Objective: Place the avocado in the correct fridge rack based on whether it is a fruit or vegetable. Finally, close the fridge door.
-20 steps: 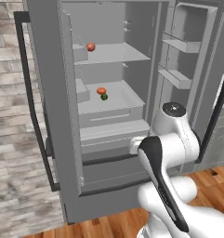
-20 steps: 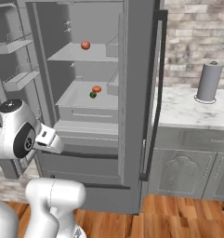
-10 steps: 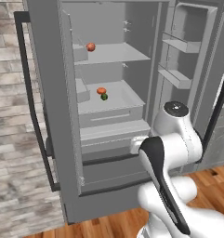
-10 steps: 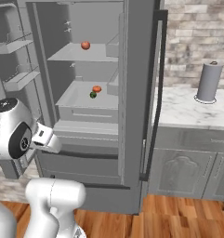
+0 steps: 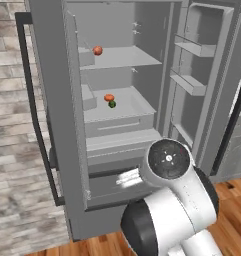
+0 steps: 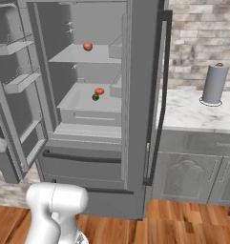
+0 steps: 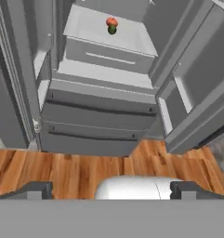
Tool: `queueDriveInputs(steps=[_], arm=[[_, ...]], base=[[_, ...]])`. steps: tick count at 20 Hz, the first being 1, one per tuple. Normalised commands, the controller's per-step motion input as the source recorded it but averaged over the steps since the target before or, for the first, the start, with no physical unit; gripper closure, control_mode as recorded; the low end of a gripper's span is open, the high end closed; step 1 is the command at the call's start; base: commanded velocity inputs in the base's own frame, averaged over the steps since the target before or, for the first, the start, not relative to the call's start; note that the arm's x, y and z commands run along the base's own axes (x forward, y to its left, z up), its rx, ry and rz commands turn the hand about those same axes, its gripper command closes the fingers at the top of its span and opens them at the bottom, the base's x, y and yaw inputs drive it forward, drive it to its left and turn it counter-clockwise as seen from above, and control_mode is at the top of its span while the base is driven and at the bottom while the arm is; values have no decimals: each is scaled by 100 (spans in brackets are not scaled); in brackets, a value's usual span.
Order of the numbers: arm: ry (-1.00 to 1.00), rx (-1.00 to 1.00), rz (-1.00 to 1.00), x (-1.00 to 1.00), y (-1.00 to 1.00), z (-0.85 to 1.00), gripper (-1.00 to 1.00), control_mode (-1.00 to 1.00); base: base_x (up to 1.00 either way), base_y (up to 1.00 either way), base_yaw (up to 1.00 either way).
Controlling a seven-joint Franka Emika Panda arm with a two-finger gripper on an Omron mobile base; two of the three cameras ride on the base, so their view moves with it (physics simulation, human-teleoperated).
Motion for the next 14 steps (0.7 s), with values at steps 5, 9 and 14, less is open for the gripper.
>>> queueDriveInputs(steps=[5, 9, 14], arm=[[-20, -38, 21, -74, 100, 33, -100, -100], [-6, -36, 21, -17, 100, 4, -100, -100], [5, -28, 14, 54, 100, 0, -100, -100]], base=[[0, 0, 0], [0, 0, 0], [0, 0, 0]])
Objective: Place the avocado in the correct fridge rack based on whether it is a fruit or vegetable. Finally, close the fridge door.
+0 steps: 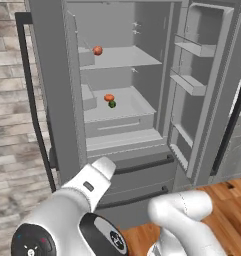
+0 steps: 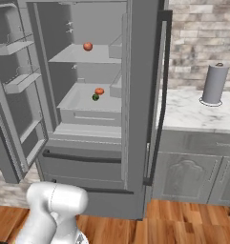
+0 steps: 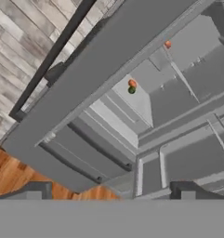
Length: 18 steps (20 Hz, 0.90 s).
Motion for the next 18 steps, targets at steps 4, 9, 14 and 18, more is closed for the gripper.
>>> queueDriveInputs(steps=[4, 9, 14, 18], arm=[[6, -30, 10, 90, 100, -1, -100, -100], [1, -29, 5, 96, 89, -6, -100, -100], [3, -27, 0, 100, 72, -11, -100, -100], [5, -28, 0, 99, 83, -18, -100, -100]], base=[[0, 0, 0], [0, 0, 0], [0, 0, 0], [0, 0, 0]])
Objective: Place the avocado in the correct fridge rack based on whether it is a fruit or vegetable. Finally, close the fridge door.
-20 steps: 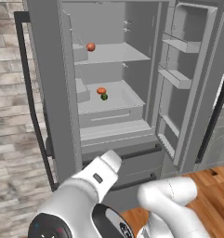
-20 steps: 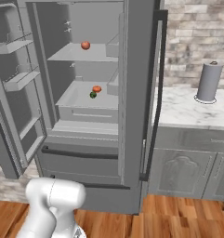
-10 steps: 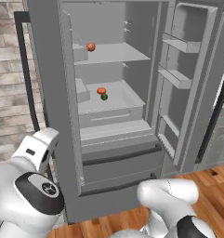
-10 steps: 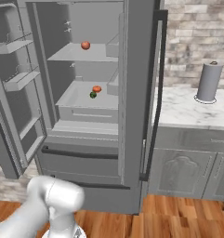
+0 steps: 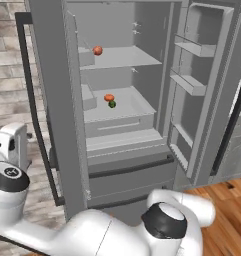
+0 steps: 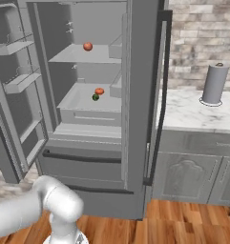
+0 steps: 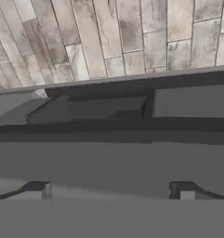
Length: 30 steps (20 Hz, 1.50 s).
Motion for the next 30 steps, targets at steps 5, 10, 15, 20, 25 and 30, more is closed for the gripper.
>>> queueDriveInputs(steps=[5, 10, 15, 20, 25, 30], arm=[[4, -26, 0, 78, 62, -11, -100, -100], [16, -15, 0, 84, 3, -19, -100, -100], [15, -11, 0, 73, 0, -13, -100, -100], [2, -3, 0, 15, -66, 0, -100, -100], [1, 0, 0, 3, -100, 0, -100, -100], [2, 1, 0, 0, -100, -5, -100, -100]], base=[[0, 0, 0], [0, 0, 0], [0, 0, 0], [0, 0, 0], [0, 0, 0], [0, 0, 0]])
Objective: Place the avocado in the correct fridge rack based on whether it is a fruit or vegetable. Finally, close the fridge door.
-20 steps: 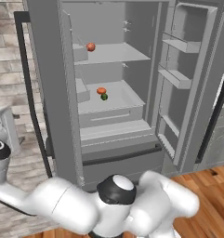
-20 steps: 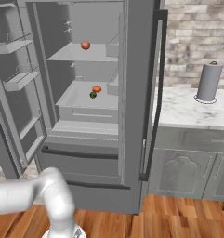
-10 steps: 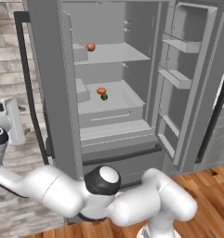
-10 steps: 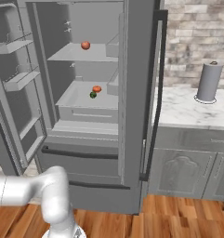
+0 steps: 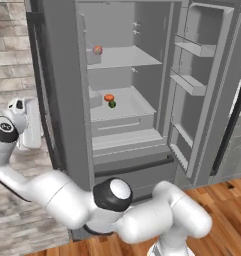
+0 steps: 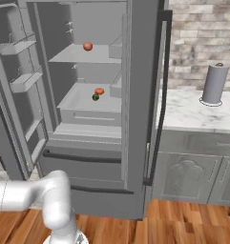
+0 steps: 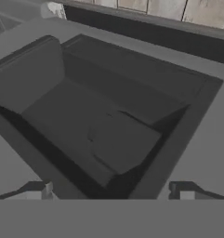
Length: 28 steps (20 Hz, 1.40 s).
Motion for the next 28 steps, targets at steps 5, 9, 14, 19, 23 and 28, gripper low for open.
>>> queueDriveInputs(steps=[5, 9, 14, 19, 23, 28], arm=[[0, 6, 0, -11, -100, -14, -100, -100], [0, 8, 0, 3, -100, -19, -100, -100], [0, 8, 0, 26, -100, -3, -100, -100], [0, 6, 2, 39, -91, 0, -100, -100], [-1, 8, 12, 86, -32, 0, -100, -100], [-10, 4, 15, 83, -10, 0, -100, -100]], base=[[0, 0, 0], [0, 0, 0], [0, 0, 0], [0, 0, 0], [0, 0, 0], [0, 0, 0]])
